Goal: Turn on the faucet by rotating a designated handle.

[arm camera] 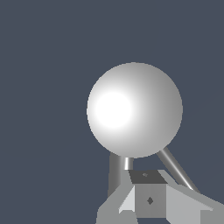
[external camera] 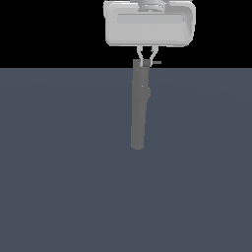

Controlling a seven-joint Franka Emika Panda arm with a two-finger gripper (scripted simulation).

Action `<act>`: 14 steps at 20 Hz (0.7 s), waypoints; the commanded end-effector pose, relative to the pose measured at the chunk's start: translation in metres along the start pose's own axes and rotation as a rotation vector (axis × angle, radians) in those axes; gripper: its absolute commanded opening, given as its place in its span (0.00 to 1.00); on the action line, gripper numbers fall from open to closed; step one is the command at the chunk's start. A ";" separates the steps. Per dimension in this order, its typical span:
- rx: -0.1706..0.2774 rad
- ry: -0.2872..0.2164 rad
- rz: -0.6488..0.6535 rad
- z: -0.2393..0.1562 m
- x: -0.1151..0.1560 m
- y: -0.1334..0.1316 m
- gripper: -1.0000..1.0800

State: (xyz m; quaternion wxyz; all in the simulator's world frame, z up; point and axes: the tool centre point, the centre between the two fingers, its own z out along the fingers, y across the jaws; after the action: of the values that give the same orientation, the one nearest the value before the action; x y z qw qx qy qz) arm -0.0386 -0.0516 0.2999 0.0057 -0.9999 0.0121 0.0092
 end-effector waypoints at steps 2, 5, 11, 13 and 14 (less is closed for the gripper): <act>-0.002 0.003 0.010 0.000 0.009 0.009 0.00; -0.004 0.006 0.019 0.000 0.018 0.018 0.00; -0.007 0.012 0.035 -0.001 0.036 0.035 0.00; -0.008 0.014 0.040 -0.002 0.042 0.040 0.00; -0.009 0.015 0.043 -0.002 0.045 0.043 0.00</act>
State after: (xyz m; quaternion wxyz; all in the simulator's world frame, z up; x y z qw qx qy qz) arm -0.0182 -0.0887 0.2996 0.0052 -0.9993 0.0291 0.0216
